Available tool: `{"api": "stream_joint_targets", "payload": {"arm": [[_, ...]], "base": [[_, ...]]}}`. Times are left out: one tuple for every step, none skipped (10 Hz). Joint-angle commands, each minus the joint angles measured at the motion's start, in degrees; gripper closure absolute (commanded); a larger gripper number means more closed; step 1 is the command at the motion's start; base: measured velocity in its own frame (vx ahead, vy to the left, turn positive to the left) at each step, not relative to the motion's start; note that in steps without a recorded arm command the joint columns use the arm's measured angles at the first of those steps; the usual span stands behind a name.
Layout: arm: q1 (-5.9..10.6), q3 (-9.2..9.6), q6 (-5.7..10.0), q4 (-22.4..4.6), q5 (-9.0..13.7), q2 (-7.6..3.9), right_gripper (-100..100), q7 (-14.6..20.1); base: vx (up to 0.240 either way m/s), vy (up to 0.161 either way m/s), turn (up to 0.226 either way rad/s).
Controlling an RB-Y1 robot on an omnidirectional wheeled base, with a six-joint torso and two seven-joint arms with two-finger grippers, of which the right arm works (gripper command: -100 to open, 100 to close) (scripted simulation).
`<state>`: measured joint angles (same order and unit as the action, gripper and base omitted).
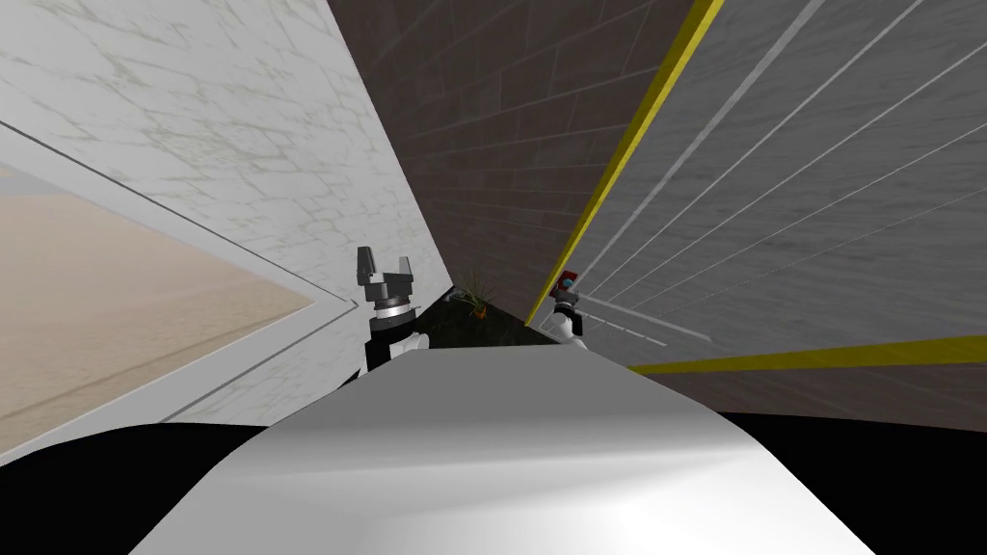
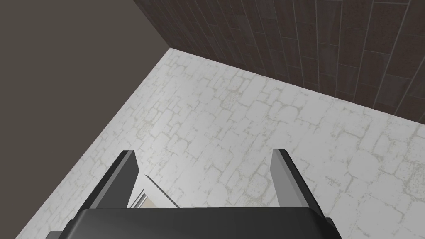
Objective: Pull the door open
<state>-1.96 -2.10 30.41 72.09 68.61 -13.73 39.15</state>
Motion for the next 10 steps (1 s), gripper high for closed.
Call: {"api": "stream_joint_targets", "payload": {"arm": [[-0.64, -0.47, -0.2, -0.46, 0.26, -1.96, -100, 2.12], [-0.88, -0.64, -0.29, -0.62, 0.35, -2.71, -100, 2.86], [-1.1, -0.79, -0.38, -0.77, 0.43, -3.4, -100, 3.55], [-1.48, -1.05, -0.52, -1.03, 0.58, -4.56, -100, 4.71], [-1.82, -1.29, -0.65, -1.26, 0.71, -5.61, -100, 5.76], [-1.78, -1.3, -0.65, -0.69, 0.75, -4.72, -100, 4.69], [-1.78, -1.3, -0.65, -0.69, 0.75, -4.72, 100, 4.69], [-1.78, -1.3, -0.65, -0.69, 0.75, -4.72, 100, 4.69], [-1.78, -1.3, -0.65, -0.69, 0.75, -4.72, 100, 4.69], [-1.78, -1.3, -0.65, -0.69, 0.75, -4.72, 100, 4.69]], "base": [[0.123, -0.012, 0.077], [0.111, -0.015, 0.05], [0.107, -0.009, 0.03], [0.146, -0.005, 0.04], [0.165, -0.011, 0.057], [0.071, -0.009, 0.012], [-0.01, -0.001, -0.022], [-0.028, -0.004, -0.014], [-0.022, 0.0, 0.021], [-0.013, 0.002, 0.006]]}}
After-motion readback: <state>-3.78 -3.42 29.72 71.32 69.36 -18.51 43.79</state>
